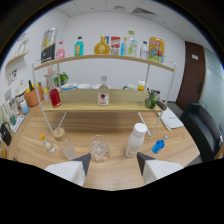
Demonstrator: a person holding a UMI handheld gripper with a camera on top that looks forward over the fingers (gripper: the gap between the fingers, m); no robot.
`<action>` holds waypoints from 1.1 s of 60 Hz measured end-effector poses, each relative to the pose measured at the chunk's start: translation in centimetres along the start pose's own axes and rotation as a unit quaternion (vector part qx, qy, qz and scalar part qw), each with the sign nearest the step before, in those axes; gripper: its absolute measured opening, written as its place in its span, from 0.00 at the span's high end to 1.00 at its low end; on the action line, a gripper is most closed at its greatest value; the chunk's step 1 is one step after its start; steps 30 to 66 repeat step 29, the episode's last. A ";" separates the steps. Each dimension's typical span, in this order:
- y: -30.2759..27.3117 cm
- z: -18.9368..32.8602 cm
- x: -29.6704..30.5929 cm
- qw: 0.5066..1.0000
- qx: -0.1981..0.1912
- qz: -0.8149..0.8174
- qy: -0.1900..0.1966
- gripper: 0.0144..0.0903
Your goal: Make me a cup of Mount Fuji.
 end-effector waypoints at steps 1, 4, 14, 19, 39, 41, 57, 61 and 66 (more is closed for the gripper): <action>0.1 -0.2 -0.3 1.000 0.000 -0.001 -0.001 0.06; 0.2 -0.6 -1.3 1.000 -0.002 -0.004 -0.003 0.06; 1.1 -1.6 -3.3 1.000 -0.011 -0.002 -0.011 0.06; 1.3 -1.6 -3.7 1.000 -0.015 -0.002 -0.011 0.06; 1.2 -1.7 -4.1 1.000 -0.014 -0.001 -0.010 0.05; 1.2 -1.7 -4.1 1.000 -0.014 -0.001 -0.010 0.05; 1.2 -1.7 -4.1 1.000 -0.014 -0.001 -0.010 0.05; 1.2 -1.7 -4.1 1.000 -0.014 -0.001 -0.010 0.05; 1.2 -1.7 -4.1 1.000 -0.014 -0.001 -0.010 0.05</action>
